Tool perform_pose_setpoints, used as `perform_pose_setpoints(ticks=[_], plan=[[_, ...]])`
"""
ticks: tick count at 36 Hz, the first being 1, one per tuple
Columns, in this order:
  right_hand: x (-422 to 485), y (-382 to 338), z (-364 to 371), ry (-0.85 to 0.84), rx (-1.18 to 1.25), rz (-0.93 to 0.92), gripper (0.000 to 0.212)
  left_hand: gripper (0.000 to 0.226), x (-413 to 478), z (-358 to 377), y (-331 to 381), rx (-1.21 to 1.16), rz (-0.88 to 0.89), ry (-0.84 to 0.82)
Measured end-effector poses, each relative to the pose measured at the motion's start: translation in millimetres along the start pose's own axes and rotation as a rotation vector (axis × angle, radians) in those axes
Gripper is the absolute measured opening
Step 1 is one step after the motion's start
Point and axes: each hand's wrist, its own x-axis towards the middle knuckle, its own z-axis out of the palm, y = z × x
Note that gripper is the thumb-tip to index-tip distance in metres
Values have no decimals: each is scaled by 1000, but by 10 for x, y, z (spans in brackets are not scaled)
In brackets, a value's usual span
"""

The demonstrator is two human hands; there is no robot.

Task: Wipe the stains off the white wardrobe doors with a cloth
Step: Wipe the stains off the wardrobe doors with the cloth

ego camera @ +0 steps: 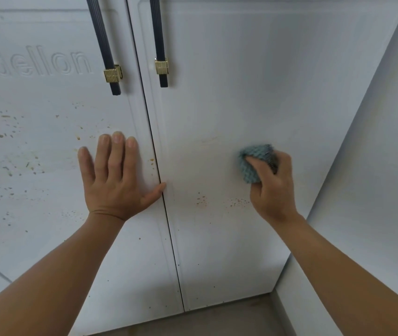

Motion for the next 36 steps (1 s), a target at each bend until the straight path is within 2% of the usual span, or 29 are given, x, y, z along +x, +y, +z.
perform_pose_setpoints(ticks=[3, 4, 5, 9, 10, 13, 14, 19, 21, 24, 27, 30, 32, 36], plan=[[58, -11, 0, 145, 11, 227, 44, 119, -7, 7, -5, -13, -1, -6], [43, -49, 21, 151, 4, 247, 44, 119, -10, 5, -5, -15, -1, -6], [17, -96, 42, 123, -1, 219, 43, 119, -10, 4, -2, -16, -1, -5], [-129, -130, 77, -70, -10, -81, 40, 118, -15, 8, 3, -25, -7, -7], [-132, -101, 68, -58, -19, -76, 41, 118, -14, 9, 2, -24, -8, -6], [-118, -70, 58, 37, -34, 131, 46, 118, -12, 6, -8, -26, -4, -7], [-131, -96, 75, 43, -47, 148, 45, 118, -11, 6, -10, -27, -4, -4], [-270, -198, 122, -174, -20, -150, 35, 118, -8, 10, -3, -36, -2, 3], [-291, -202, 51, -157, -7, -82, 33, 117, -1, -28, -13, -37, 3, -12], [-260, -147, -148, -70, -4, 114, 38, 115, -6, -77, -8, -40, -7, -58], [-202, -7, -382, -18, -10, 228, 43, 111, -148, -276, 77, -148, -24, -144], [-205, 147, -593, -15, -11, 309, 47, 112, -474, -481, 147, -267, 59, -218], [-205, 236, -709, -7, -17, 325, 48, 114, -630, -522, 163, -250, 98, -237], [-63, 350, -785, 96, -13, 377, 48, 121, -690, -404, 198, -116, 64, -280]])
